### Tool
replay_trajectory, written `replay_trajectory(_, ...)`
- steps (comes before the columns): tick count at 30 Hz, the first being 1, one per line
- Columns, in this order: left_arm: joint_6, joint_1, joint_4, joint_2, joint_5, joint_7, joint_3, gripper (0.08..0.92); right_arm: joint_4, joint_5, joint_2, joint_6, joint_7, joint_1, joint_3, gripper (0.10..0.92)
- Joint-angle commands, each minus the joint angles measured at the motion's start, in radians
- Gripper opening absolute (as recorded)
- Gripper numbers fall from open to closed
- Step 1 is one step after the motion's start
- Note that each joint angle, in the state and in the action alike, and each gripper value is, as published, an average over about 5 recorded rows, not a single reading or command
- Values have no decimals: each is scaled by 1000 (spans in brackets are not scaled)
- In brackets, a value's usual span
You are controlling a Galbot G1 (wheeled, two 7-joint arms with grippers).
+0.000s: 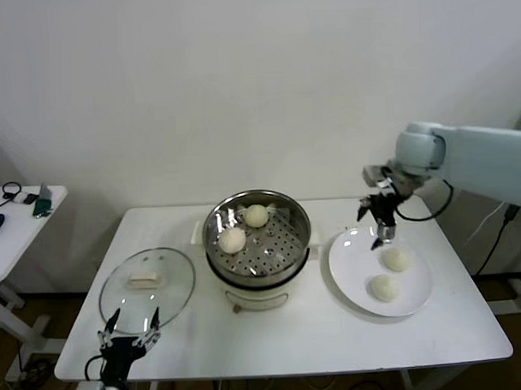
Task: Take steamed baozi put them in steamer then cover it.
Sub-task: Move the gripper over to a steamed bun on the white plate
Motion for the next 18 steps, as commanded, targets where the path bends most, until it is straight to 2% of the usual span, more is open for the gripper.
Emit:
replay_trajectory(1, 0, 5, 1, -5, -1, 0, -3, 823, 34, -132, -138, -6, 22, -179, 56, 823)
replay_trajectory(18, -5, 19, 4, -19, 11, 0, -2, 823, -125, -216, -57, -39, 95, -405, 228, 823)
